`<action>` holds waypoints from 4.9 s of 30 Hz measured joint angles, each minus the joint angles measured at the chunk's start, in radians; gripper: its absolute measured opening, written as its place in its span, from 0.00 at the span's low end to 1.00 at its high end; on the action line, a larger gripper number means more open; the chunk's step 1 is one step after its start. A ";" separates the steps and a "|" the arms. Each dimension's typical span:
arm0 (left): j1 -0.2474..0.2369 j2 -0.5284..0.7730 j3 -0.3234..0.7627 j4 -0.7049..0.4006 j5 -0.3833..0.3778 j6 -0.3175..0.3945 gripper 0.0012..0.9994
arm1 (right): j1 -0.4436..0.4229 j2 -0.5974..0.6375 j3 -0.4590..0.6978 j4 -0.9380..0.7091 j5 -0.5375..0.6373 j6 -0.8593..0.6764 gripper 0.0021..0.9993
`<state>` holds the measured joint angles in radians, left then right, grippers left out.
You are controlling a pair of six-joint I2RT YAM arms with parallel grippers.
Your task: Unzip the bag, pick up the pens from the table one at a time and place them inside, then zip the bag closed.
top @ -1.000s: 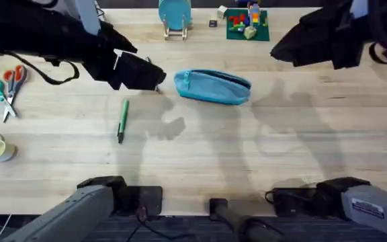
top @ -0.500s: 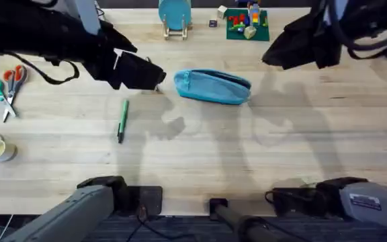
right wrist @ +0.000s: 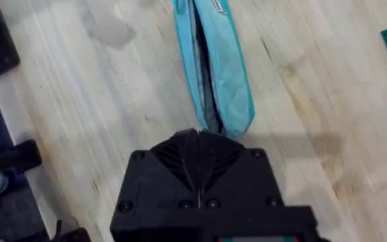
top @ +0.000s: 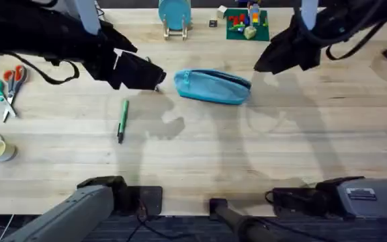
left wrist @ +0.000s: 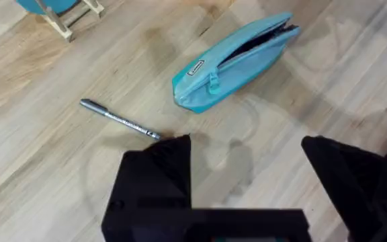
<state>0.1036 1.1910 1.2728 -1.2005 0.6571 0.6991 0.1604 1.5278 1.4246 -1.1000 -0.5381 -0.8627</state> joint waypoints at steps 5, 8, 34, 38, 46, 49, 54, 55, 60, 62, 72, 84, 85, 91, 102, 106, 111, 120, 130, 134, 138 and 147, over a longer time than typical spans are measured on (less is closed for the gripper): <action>0.000 0.000 0.000 0.000 0.000 0.000 0.99 | 0.000 0.044 0.000 0.003 0.000 -0.002 0.03; 0.000 0.000 0.000 0.000 0.000 0.000 0.99 | 0.000 0.064 0.000 0.007 0.000 -0.005 0.03; 0.000 0.000 0.000 0.000 0.000 0.000 0.99 | 0.049 0.194 0.000 0.075 0.000 -0.068 0.03; 0.000 0.000 0.000 0.000 0.000 0.000 0.99 | 0.076 0.194 0.000 0.098 0.000 -0.070 0.03; 0.000 0.000 0.000 0.000 0.000 0.000 0.99 | 0.085 0.194 0.001 0.113 0.000 -0.074 0.03; 0.000 0.000 0.000 0.000 0.000 0.000 0.99 | 0.085 0.194 0.001 0.113 0.000 -0.074 0.03; 0.000 0.000 0.000 0.000 0.000 0.000 0.99 | 0.085 0.194 0.001 0.112 0.000 -0.074 0.03; 0.000 0.000 0.000 0.000 0.000 0.000 0.99 | 0.085 0.194 0.001 0.111 0.000 -0.074 0.03; 0.000 0.000 0.000 0.000 0.000 0.000 0.99 | 0.085 0.205 0.002 0.107 0.000 -0.074 0.03; 0.000 0.000 0.000 0.000 0.000 0.000 0.99 | 0.085 0.221 0.002 0.107 0.000 -0.074 0.03; 0.000 0.000 0.000 0.000 0.000 0.000 0.99 | 0.086 0.258 0.002 0.105 0.000 -0.074 0.03; 0.000 0.000 0.000 0.000 0.000 0.000 0.99 | 0.091 0.314 0.003 0.105 -0.001 -0.074 0.03; 0.000 0.000 0.000 0.000 0.000 0.000 0.99 | 0.092 0.319 0.003 0.105 -0.001 -0.074 0.03; 0.000 0.000 0.000 0.000 0.000 0.000 0.99 | 0.093 0.324 0.003 0.106 -0.001 -0.074 0.03; 0.000 0.000 0.000 0.000 0.000 0.000 0.99 | 0.093 0.324 0.003 0.106 -0.001 -0.074 0.03; 0.000 0.000 0.000 0.000 0.000 0.000 0.99 | 0.093 0.324 0.003 0.105 -0.001 -0.072 0.32; 0.000 0.000 0.000 0.000 0.000 0.000 0.99 | 0.095 0.324 0.003 0.106 -0.001 -0.066 0.97; 0.000 0.000 0.000 0.000 0.000 0.000 0.99 | 0.096 0.324 0.003 0.105 -0.001 -0.061 1.00; 0.000 0.000 0.000 0.000 0.000 0.000 0.99 | 0.096 0.324 0.003 0.105 -0.001 -0.058 1.00; 0.000 0.000 0.000 0.000 0.000 0.000 0.99 | 0.096 0.324 0.006 0.104 -0.001 -0.057 1.00; 0.000 0.000 0.000 0.000 0.000 0.000 0.99 | 0.096 0.324 0.040 0.097 0.000 -0.044 1.00; 0.000 0.000 0.000 0.000 0.000 0.000 0.99 | 0.096 0.294 0.232 0.055 0.051 0.033 1.00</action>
<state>0.1036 1.1910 1.2728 -1.2007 0.6569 0.6991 0.2562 1.8214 1.6563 -1.0452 -0.4875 -0.8301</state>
